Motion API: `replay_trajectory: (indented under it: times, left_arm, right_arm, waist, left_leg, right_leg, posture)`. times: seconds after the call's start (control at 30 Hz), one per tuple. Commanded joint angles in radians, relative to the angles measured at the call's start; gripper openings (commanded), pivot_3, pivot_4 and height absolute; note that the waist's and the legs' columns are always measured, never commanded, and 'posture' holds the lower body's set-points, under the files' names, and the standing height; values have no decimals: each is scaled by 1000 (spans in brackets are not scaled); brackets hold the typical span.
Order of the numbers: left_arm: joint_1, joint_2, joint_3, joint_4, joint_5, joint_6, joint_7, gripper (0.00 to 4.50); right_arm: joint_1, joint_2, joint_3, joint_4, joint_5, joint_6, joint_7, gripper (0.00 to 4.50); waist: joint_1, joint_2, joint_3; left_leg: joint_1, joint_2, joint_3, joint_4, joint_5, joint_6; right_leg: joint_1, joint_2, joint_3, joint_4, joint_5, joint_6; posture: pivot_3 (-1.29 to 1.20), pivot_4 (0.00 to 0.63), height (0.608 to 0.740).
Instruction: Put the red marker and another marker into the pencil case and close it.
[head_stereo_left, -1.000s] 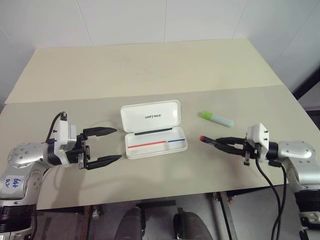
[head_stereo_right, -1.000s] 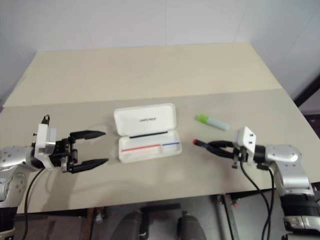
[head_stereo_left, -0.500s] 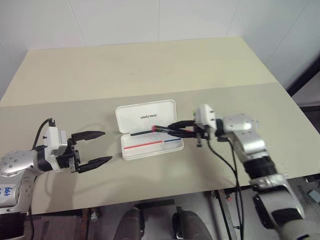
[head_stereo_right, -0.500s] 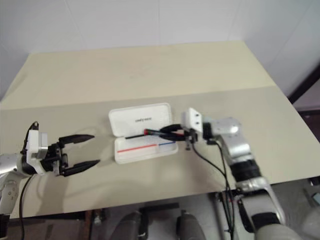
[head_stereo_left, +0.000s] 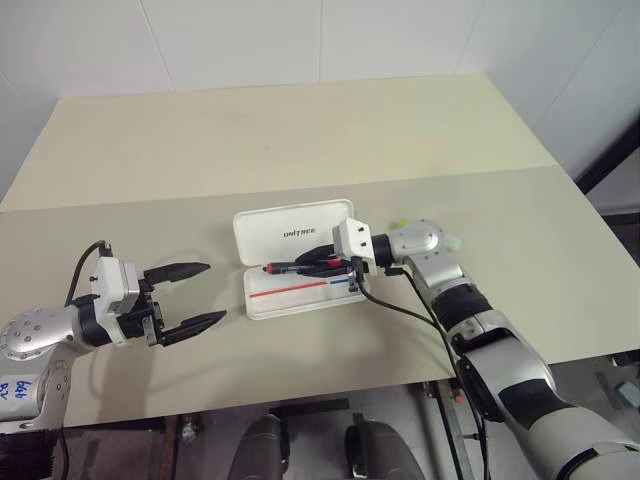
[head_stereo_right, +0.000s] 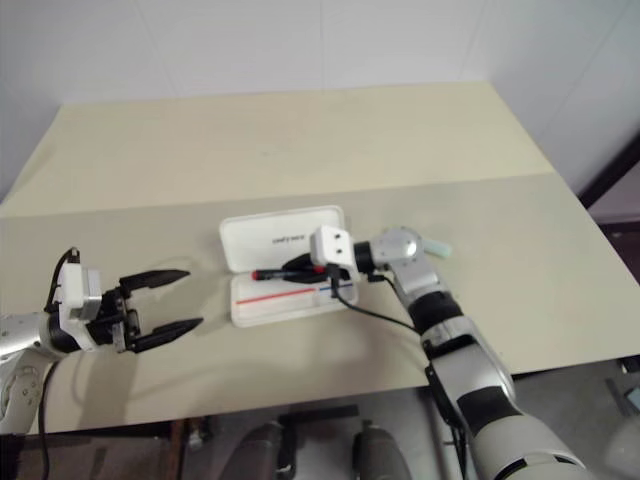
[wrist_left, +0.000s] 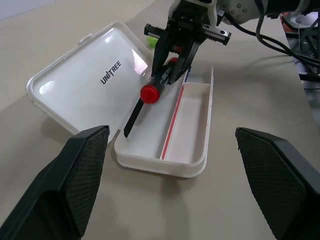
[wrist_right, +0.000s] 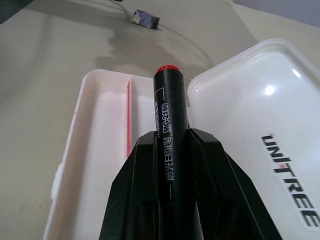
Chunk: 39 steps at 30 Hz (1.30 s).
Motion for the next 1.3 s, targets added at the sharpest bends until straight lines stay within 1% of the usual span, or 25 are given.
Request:
replay_trajectory:
  times: [0.03,0.27,0.33,0.37,0.4,0.47,0.57,0.7,0.77,0.83,0.93,1.07,1.13,1.3]
  left_arm:
    - [3,-6,9,-37,-1,-16,12,4223]
    - [-29,-12,-12,-24,5,-17,17,4223]
    - [-35,-12,-15,-19,5,-18,14,4223]
    - [-36,-12,-16,-18,4,-19,14,4223]
    - [-39,-13,-20,-15,4,-19,12,4223]
    - [-50,-17,-31,-10,4,-17,7,4223]
    - [-62,-22,-44,-10,1,-15,5,4223]
    - [-66,-27,-49,-7,-1,-17,-2,4223]
    - [-74,-35,-60,-3,0,-19,-2,4223]
    - [-81,-42,-70,-4,1,-18,-3,4223]
    - [-89,-50,-84,-11,-1,-13,-2,4223]
    - [-115,-63,-117,-19,-4,2,-4,4223]
    - [-125,-67,-128,-20,-3,4,-4,4223]
    - [-200,-105,-182,-9,13,11,20,4223]
  right_arm:
    - [-19,11,-6,9,-5,-31,3,563]
    - [-43,34,-33,16,4,-54,-30,3120]
    - [-41,37,-43,-20,28,-38,-17,3894]
    - [-35,37,-48,-50,47,-21,-5,4221]
    - [-15,34,-55,-128,91,33,16,4474]
    - [39,14,-65,-306,172,153,43,4474]
    - [115,-34,-87,-537,270,338,21,4474]
    - [188,-102,-121,-731,347,498,-25,4474]
    - [226,-186,-188,-772,371,561,-52,4474]
    - [244,-253,-236,-748,369,573,-65,4474]
    - [255,-328,-276,-657,338,533,-55,4474]
    - [241,-423,-314,-425,275,439,-30,4474]
    - [227,-441,-316,-337,258,395,-17,4474]
    - [142,-472,-295,-6,169,245,0,4474]
  waist:
    - [-1,0,0]
    - [-14,0,0]
    - [-15,0,0]
    - [-16,0,0]
    - [-16,0,0]
    - [-16,0,0]
    - [-13,0,0]
    - [-11,0,0]
    - [-6,0,0]
    - [0,-1,0]
    - [7,-1,0]
    - [9,-1,0]
    - [9,-1,0]
    - [7,-2,1]
  left_leg:
    - [0,0,0,0,0,0]
    - [0,0,0,0,0,0]
    - [0,0,0,0,0,0]
    - [0,0,0,0,0,0]
    - [0,0,0,0,0,0]
    - [0,0,0,-1,0,0]
    - [-1,1,1,-2,0,0]
    - [-1,1,2,-2,0,0]
    - [-1,0,2,-1,0,0]
    - [-1,-1,2,-1,0,1]
    - [-1,-1,4,-1,0,1]
    - [-1,-1,6,-1,0,1]
    - [-1,-1,8,-1,0,2]
    - [-1,0,12,1,1,1]
  right_leg:
    - [0,0,0,0,0,0]
    - [0,0,0,1,0,0]
    - [0,0,0,1,0,0]
    - [0,0,0,1,0,0]
    - [0,0,0,1,0,0]
    - [-2,0,1,1,0,0]
    - [-3,0,1,1,0,0]
    - [-4,-1,1,1,0,0]
    - [-4,-1,1,1,0,0]
    - [-4,-2,1,1,0,0]
    - [-4,-3,2,1,0,0]
    - [-5,-2,2,1,0,0]
    - [-5,-2,2,1,0,0]
    - [-6,-1,0,1,1,1]
  posture:
    - [0,150,740]
    - [0,150,740]
    - [0,150,740]
    - [0,150,740]
    - [0,150,740]
    - [0,150,740]
    - [0,150,740]
    - [0,150,740]
    - [0,150,740]
    - [0,150,740]
    - [0,150,740]
    - [0,150,740]
    - [0,150,740]
    - [0,150,740]
